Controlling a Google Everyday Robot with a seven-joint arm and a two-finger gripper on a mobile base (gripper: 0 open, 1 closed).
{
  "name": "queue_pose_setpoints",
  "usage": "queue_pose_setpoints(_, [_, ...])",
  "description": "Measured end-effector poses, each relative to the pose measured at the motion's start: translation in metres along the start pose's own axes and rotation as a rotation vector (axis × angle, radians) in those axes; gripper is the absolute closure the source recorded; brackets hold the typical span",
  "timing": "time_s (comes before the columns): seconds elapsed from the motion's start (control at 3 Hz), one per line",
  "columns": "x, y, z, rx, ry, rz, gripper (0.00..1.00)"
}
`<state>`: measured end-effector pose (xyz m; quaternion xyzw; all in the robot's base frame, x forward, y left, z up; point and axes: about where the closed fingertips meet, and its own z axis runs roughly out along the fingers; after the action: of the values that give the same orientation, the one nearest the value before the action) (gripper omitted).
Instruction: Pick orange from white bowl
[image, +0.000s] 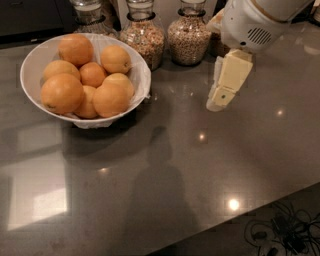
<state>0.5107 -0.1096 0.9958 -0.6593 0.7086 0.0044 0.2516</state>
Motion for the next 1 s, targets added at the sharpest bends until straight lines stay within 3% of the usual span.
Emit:
queue_pose_setpoints(0.33, [-0.010, 0.003, 0.003, -0.013, -0.051, -0.009, 0.00])
queue_pose_setpoints(0.67, [-0.049, 0.004, 0.005, -0.013, -0.226, -0.047, 0.00])
queue_pose_setpoints(1.0, [-0.117, 0.022, -0.004, -0.075, -0.439, -0.070, 0.00])
